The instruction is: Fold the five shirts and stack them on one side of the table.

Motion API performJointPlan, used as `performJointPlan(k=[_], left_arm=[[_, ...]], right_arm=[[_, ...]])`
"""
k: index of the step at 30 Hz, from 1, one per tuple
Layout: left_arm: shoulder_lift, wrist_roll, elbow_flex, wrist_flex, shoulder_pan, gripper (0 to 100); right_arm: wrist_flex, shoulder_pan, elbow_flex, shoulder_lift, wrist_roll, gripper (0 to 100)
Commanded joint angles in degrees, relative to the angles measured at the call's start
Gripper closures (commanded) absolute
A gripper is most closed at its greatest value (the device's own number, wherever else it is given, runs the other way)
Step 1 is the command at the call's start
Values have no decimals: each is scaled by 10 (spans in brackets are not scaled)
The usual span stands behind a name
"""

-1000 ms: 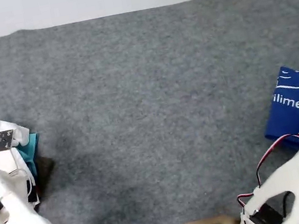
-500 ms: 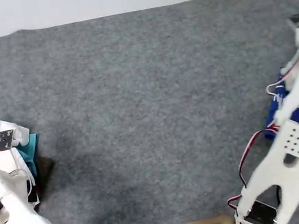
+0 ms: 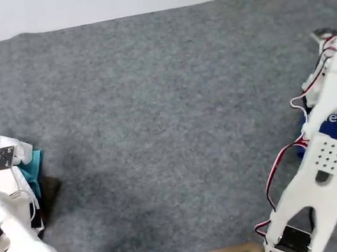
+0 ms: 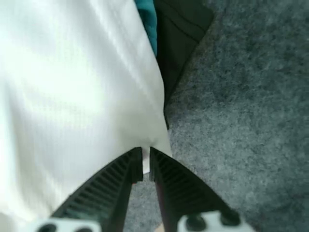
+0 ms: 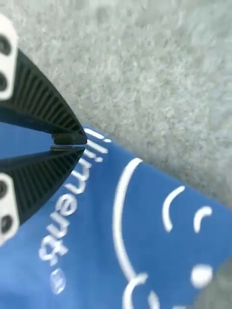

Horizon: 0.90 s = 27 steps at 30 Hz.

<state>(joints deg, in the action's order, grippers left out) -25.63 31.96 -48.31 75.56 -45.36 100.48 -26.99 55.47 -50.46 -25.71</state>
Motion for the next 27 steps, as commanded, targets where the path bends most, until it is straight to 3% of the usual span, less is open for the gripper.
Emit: performJointPlan(k=[1, 7, 14, 19, 27], left_arm=[[-3, 4, 13, 3, 2, 957], [-5, 4, 13, 4, 2, 957], [-5, 4, 13, 4, 2, 957], [-5, 4, 13, 4, 2, 957], [-5, 4, 13, 4, 2, 957]], right_arm=[[26, 25, -80, 128, 7, 990], [22, 26, -287, 239, 8, 990], [-62, 9, -413, 214, 10, 990], [-97, 8, -426, 189, 9, 990], [-29, 15, -395, 298, 6, 990]])
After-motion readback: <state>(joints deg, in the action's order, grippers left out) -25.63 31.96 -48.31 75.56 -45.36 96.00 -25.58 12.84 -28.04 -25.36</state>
